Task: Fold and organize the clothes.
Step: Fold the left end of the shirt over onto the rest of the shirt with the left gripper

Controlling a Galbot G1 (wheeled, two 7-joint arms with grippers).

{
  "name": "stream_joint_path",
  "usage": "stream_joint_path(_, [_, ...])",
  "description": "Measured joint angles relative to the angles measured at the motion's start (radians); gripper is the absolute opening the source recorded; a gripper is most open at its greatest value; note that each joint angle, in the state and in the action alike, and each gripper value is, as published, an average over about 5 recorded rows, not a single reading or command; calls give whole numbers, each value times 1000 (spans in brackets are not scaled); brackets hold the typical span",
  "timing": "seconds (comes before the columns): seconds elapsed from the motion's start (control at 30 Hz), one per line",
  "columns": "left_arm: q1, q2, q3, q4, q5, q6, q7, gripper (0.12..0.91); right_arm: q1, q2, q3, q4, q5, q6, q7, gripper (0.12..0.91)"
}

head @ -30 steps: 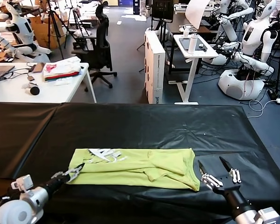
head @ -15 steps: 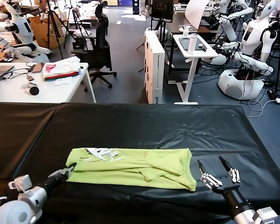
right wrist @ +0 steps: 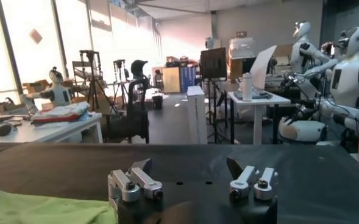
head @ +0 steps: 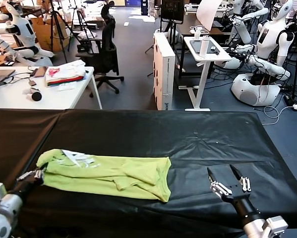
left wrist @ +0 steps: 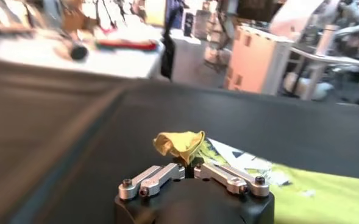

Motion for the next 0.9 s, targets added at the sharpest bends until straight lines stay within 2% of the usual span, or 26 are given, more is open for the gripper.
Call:
stream_joint_path(0.17, [10,-65,73,-95,-70,88,-12,180,-10,15,3,0,-13,0,-1,907])
stream_joint_path(0.3, [-16,-129,179,-149,-84,119,-48,180,-16,26,5,-3,-27,3,-4,907])
stream_joint_path(0.5, [-87,-218,329,-159,-44,119,-71,180,-17,43,3,-16,-48,8,-5,907])
stream_joint_path(0.9, [-169,-353,546,-134,32,112,-90,180,1,59,-17,-48,-79,10,-5,907])
